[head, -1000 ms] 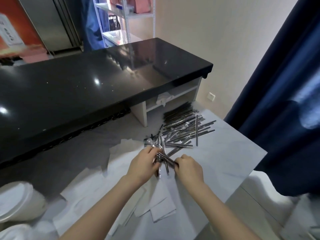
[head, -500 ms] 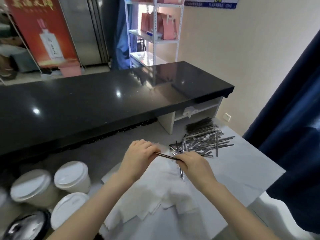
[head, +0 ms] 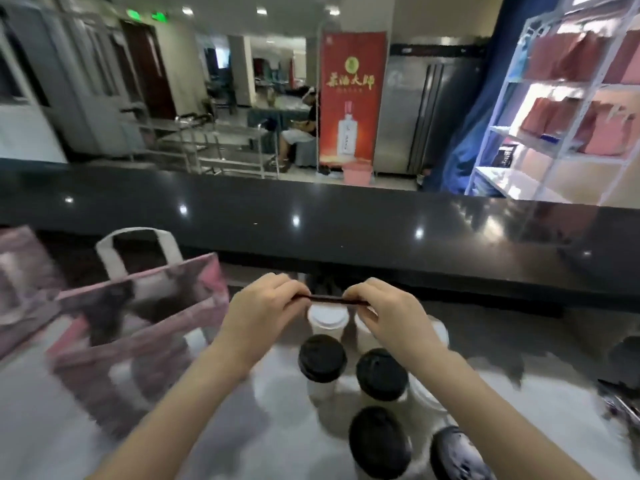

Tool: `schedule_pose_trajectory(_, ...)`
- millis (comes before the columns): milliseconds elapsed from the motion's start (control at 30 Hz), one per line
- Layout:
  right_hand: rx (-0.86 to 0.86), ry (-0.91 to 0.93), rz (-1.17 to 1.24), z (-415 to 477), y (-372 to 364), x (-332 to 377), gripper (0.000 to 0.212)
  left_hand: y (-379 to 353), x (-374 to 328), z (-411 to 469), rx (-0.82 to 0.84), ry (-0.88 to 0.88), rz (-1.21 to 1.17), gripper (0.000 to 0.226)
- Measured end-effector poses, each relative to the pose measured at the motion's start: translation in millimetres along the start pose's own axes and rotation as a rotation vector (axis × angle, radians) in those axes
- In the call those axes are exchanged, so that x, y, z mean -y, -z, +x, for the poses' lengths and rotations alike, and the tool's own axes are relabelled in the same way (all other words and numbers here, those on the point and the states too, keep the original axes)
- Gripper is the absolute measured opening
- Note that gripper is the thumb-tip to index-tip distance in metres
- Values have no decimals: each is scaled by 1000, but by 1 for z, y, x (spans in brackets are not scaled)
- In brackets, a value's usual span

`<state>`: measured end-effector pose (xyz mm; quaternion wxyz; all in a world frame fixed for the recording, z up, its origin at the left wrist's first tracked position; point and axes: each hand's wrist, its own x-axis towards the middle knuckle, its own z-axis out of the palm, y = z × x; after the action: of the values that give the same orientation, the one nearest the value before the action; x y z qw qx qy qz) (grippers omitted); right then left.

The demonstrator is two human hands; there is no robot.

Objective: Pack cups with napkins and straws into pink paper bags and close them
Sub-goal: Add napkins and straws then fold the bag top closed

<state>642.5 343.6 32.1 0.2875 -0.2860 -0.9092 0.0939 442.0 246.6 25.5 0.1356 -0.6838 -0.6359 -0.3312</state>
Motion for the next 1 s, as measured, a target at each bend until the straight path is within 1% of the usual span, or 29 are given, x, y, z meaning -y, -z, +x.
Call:
schedule_pose_trajectory(100, 35, 126, 40, 40, -42, 67, 22, 57, 61, -43, -30, 93, 70, 12)
schedule_pose_trajectory(167, 53, 176, 75, 63, -67, 106, 20, 89, 96, -69, -80, 166, 75, 15)
schedule_pose_trajectory(300, 41, 197, 118, 100, -105, 160, 18, 140, 155, -111, -211, 327, 29, 23)
schedule_pose_trajectory(367, 24, 201, 136, 114, -119, 178, 18, 155, 180, -126, -276, 442, -14, 20)
schedule_pose_trajectory(433, 5, 200, 151, 127, -132, 191, 18, 162, 202, -136, -248, 519, -45, 20)
schedule_pose_trajectory(500, 15, 187, 161, 138, -145, 201, 19, 162, 218, -143, -155, 561, -83, 20)
schedule_pose_trajectory(600, 97, 172, 148, 149, -164, 210, 22, 159, 236, -149, -46, 577, -153, 23)
schedule_pose_trajectory(700, 263, 133, 141, 157, -179, 208, 23, 157, 246, -155, 56, 567, -203, 38)
schedule_pose_trajectory(767, 363, 95, 96, 160, -186, 202, 23, 156, 252, -158, 117, 513, -148, 51)
schedule_pose_trajectory(833, 414, 33, 57, 160, -189, 194, 23, 154, 253, -160, 123, 444, -35, 62)
schedule_pose_trajectory(900, 458, -17, 12, 159, -190, 186, 24, 151, 251, -157, 79, 412, 48, 65)
schedule_pose_trajectory(1000, 497, -16, -95, 159, -189, 181, 26, 149, 249, -152, 36, 415, 27, 62)
